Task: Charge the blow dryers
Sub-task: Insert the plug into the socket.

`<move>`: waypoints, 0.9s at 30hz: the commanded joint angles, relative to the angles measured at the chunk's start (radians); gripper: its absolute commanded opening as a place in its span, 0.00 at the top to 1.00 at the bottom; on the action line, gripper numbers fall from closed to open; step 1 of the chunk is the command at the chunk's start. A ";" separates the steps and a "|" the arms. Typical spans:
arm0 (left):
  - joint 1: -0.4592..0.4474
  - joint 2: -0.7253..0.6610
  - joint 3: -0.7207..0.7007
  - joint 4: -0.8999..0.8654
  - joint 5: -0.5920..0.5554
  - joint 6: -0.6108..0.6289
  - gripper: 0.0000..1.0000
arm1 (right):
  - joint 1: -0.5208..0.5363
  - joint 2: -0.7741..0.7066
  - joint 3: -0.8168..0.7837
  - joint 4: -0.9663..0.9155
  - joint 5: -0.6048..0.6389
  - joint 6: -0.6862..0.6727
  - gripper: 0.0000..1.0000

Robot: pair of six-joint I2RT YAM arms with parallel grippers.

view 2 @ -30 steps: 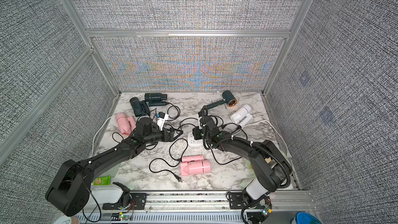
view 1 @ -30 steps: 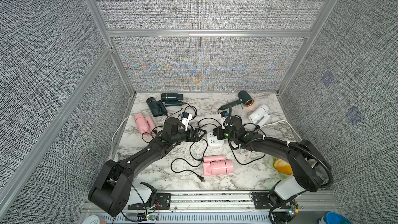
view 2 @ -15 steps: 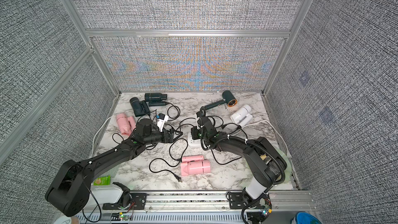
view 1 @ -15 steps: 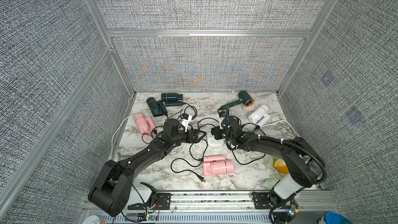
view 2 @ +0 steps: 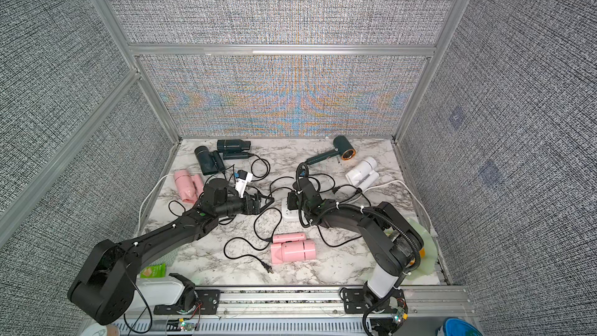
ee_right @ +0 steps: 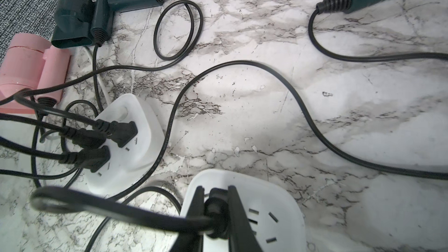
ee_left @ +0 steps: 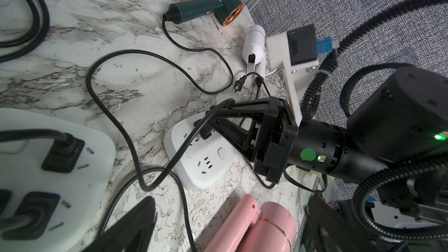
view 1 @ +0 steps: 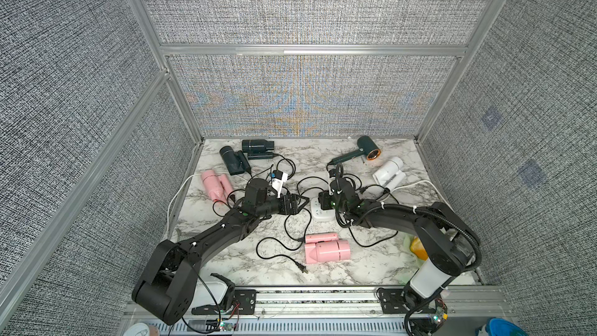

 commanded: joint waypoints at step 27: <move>0.001 -0.021 -0.005 0.009 -0.059 -0.009 0.01 | 0.081 0.045 -0.060 -0.007 0.134 0.021 0.95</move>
